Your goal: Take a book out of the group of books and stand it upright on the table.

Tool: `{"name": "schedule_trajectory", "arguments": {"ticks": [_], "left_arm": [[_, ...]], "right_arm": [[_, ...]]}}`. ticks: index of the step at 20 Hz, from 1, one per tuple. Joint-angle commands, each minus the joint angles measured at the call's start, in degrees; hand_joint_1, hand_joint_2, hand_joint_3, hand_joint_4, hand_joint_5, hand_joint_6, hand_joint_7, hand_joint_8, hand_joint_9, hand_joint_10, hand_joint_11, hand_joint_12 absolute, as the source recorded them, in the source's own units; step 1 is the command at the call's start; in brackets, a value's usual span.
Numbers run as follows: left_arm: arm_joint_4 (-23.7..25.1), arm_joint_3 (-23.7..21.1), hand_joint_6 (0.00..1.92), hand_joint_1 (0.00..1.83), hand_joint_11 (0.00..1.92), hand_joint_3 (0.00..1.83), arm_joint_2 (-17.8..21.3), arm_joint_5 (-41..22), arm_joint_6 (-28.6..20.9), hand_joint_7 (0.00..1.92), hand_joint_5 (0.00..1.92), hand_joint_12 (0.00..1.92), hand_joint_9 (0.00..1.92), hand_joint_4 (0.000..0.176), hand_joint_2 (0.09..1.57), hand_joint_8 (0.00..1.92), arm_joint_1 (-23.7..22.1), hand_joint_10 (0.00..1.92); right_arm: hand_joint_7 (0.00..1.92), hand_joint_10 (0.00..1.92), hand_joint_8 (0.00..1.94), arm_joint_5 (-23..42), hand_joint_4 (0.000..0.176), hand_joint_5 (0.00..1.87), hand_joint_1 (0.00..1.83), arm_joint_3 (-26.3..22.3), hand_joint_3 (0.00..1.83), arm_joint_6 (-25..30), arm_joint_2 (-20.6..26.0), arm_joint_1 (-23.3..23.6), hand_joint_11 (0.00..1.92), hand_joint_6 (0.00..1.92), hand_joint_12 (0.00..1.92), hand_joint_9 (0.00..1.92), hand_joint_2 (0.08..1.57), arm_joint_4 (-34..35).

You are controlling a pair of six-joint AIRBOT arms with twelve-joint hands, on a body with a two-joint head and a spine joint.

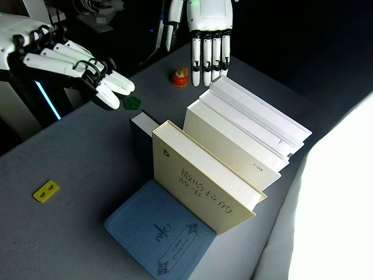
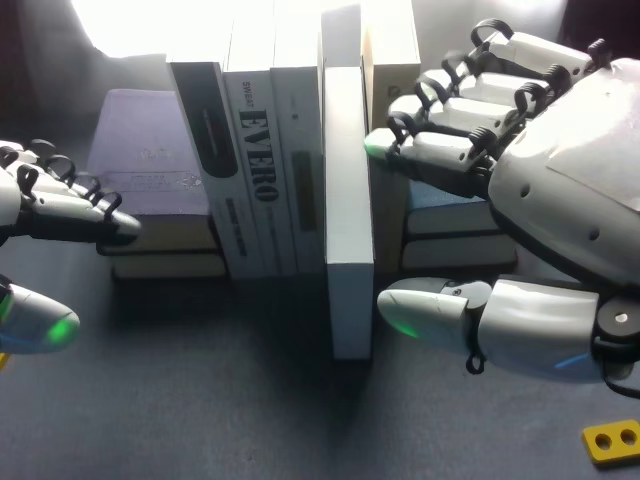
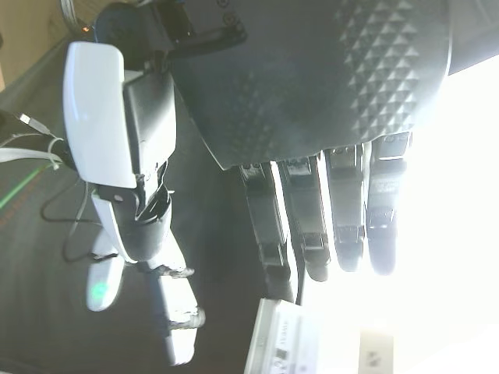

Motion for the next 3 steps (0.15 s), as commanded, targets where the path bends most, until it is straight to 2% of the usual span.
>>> {"name": "schedule_trajectory", "arguments": {"ticks": [1,2,3], "left_arm": [[0.5,-0.1,0.04,0.12,0.0,0.0,-0.1,4.4,-0.1,0.48,0.35,1.12,0.4,0.0,1.33,0.05,-1.0,0.13],[0.5,0.0,0.02,0.15,0.0,0.0,-0.1,4.4,-0.1,0.58,0.44,1.35,0.42,0.0,1.32,0.06,-1.0,0.4],[0.5,0.1,0.06,0.2,0.03,0.0,-0.1,4.4,-0.1,0.53,0.56,1.6,0.36,0.0,1.31,0.48,-1.0,0.94]], "right_arm": [[0.73,0.29,0.07,3.7,0.0,0.72,0.04,0.0,0.0,0.2,0.1,0.9,0.11,0.12,1.42,0.64,1.18,-2.8],[0.8,0.59,0.1,3.5,0.0,0.76,0.06,0.0,0.0,0.2,0.1,1.0,0.13,0.19,1.5,0.59,1.18,-2.8],[0.8,0.96,0.36,3.4,0.0,0.72,0.08,0.0,0.0,0.1,0.1,1.0,0.18,0.51,1.58,0.54,1.18,-2.8]]}}
